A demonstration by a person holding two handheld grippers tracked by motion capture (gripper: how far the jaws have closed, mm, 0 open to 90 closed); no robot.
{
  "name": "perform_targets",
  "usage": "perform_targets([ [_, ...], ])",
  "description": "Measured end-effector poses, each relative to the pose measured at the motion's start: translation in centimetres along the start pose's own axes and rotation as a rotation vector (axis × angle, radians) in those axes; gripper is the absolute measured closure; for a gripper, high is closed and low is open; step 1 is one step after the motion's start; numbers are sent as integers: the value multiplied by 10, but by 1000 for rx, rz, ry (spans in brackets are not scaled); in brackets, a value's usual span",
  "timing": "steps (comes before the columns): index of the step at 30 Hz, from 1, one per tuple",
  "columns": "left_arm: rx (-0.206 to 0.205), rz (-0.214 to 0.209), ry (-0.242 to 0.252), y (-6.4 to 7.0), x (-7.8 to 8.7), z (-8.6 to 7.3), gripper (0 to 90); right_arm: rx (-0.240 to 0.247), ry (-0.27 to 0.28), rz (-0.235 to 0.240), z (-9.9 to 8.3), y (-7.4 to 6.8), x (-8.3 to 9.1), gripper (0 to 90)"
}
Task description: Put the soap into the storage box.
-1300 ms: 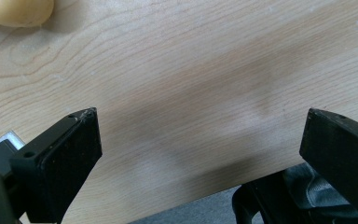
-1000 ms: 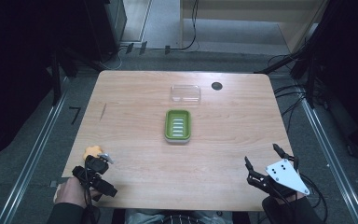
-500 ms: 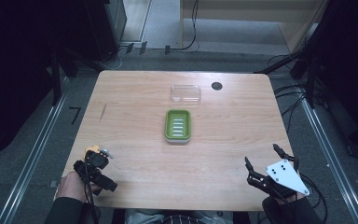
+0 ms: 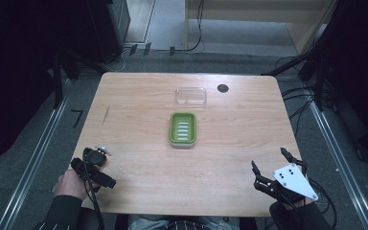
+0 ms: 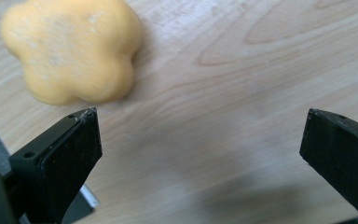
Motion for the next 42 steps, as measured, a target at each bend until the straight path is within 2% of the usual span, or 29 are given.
perform_targets([
  [4, 16, 11, 22, -7, -1, 1, 0, -2, 0, -1, 0, 0, 0, 134],
  [10, -1, 10, 20, -16, -4, 6, 0, 0, -1, 0, 0, 0, 0, 134],
  [13, 3, 17, 39, -19, -3, 9, 0, 0, -1, -1, 0, 0, 0, 133],
  [16, 26, 20, 58, -26, -3, 13, 0, 1, -2, 0, 0, 0, 0, 133],
  [19, 41, 21, 56, -36, -5, 16, 0, 0, -1, 0, 0, 0, 0, 134],
  [22, 80, -5, 70, -49, -8, 17, 0, 1, -1, 0, 0, 0, 0, 134],
  [24, 104, 6, 61, -57, -12, 15, 0, 0, -2, 0, 0, 0, 0, 133],
  [27, 135, -16, 47, -64, -17, 14, 0, 2, -2, -1, 0, 0, 0, 133],
  [32, 148, -14, 34, -64, -21, 16, 0, 0, -4, -1, 0, -1, -1, 134],
  [35, 158, -5, 20, -62, -25, 18, 0, 0, -6, 1, 0, -1, -1, 133],
  [36, 155, 10, 12, -61, -25, 19, 0, 0, -5, 0, 0, -1, -1, 134],
  [42, 180, 30, 2, -60, -30, 21, 141, 0, -6, 1, 0, -1, -1, 134],
])
Point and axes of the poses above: each handheld gripper's, and its own axes: x roughly backward along the jaws, z roughly out of its top, y roughly to its right, the point moved 1 cm from there along -x, roughly forward along the jaws, and after that the axes turned 11 degrees about y, right-handed, at the moved point
